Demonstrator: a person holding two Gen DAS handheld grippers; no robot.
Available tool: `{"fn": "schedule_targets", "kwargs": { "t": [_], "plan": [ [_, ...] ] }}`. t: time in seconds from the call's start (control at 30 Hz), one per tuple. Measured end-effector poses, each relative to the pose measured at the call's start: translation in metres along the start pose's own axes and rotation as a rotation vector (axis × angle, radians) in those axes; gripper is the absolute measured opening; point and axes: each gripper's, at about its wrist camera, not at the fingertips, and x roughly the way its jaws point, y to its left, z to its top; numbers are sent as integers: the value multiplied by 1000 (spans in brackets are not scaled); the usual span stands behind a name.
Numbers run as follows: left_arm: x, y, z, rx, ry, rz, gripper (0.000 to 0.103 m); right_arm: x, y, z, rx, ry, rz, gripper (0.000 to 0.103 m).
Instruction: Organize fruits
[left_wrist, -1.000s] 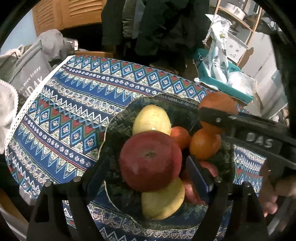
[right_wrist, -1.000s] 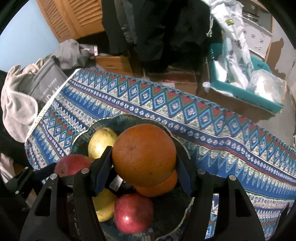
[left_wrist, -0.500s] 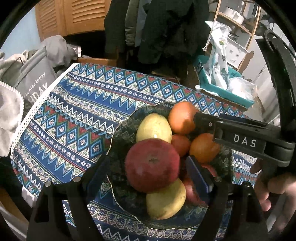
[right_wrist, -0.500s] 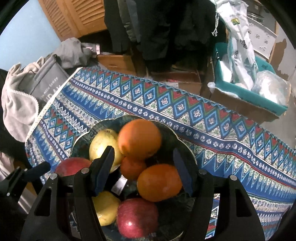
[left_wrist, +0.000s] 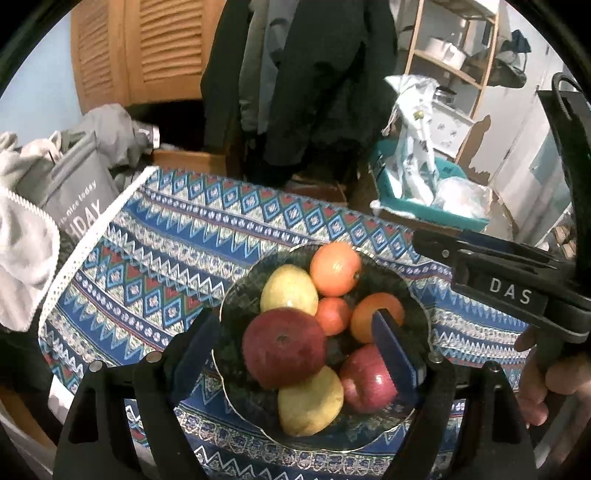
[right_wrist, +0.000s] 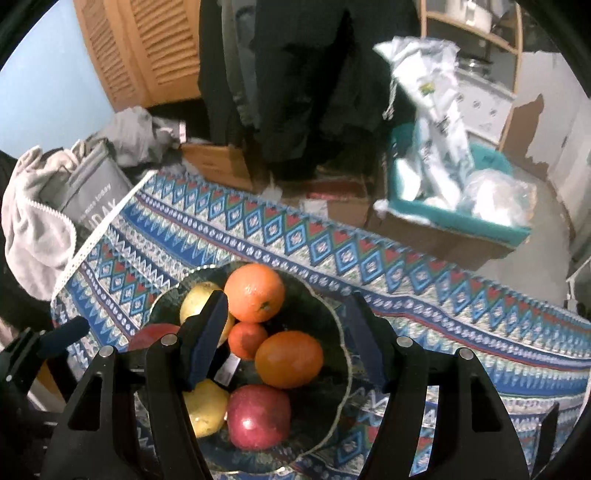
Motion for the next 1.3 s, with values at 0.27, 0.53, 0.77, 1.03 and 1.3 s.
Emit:
{"fn": "schedule_targets", "kwargs": {
  "t": [0.27,0.53,0.77,1.03,1.3],
  "plan": [
    [-31,-9,9,21,-59,-14,86,-54,-7,7,-3,-101,-64,70],
    [-60,-21,18,46,-110,-33,87,-108,-11,7,-19,-200,-117,74],
    [-88,-36,25,61,-171,-71,91,-148,-15,5,-25,-279,-135,76],
    [-115,-52,30,86,-238,-109,95,-181,-25,-6,-6,-326,-157,79],
    [-139,-69,30,124,-305,-139,101,-211,-37,-15,23,-381,-176,79]
  ]
}}
